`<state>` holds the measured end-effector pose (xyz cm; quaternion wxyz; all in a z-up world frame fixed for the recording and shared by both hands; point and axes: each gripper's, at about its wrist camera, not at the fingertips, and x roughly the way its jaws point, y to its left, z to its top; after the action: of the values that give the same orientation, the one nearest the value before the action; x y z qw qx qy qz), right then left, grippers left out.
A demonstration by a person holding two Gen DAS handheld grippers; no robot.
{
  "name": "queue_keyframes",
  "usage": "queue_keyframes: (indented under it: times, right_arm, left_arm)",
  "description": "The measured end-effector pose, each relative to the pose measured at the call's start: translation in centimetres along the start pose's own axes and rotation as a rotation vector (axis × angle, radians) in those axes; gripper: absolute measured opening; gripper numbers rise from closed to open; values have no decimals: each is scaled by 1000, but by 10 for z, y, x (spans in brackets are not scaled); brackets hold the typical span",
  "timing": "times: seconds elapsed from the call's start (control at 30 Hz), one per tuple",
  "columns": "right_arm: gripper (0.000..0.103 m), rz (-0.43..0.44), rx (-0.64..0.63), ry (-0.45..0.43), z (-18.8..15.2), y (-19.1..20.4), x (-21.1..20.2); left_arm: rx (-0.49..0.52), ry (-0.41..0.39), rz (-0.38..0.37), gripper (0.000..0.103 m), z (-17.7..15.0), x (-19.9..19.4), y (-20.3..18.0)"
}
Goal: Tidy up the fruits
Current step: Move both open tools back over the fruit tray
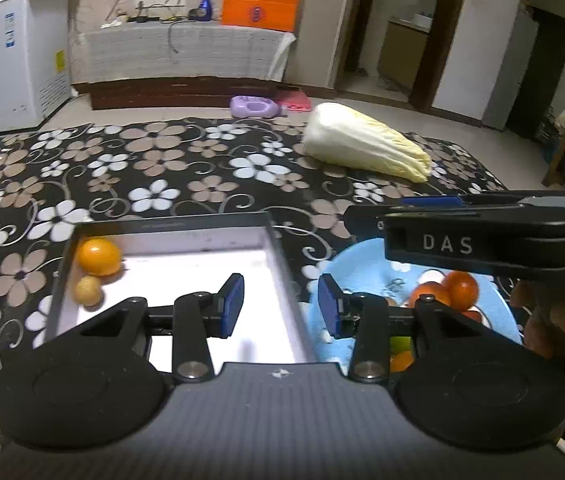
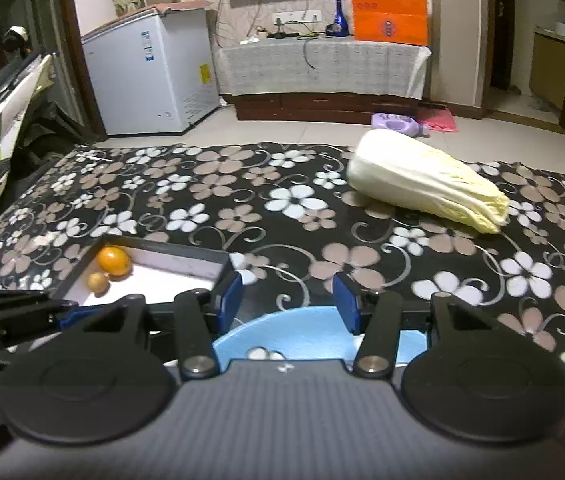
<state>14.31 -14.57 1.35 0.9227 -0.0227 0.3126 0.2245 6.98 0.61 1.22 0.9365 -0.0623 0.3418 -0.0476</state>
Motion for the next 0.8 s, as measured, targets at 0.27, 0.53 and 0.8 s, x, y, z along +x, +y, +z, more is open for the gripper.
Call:
queue_keyframes:
  times: [0.27,0.53,0.8]
  right_arm:
    - [53,32,-14,-13,6,24,8]
    - [53,107,-32,-14,11,50,21]
    - [53,156,-84,11,11,76,37]
  left_arm:
    - [-38,-6,50,47,0,-9,25]
    - [-87,19,155,47,-6,-7,52]
    - [-119,36,230,47,-12,1,69]
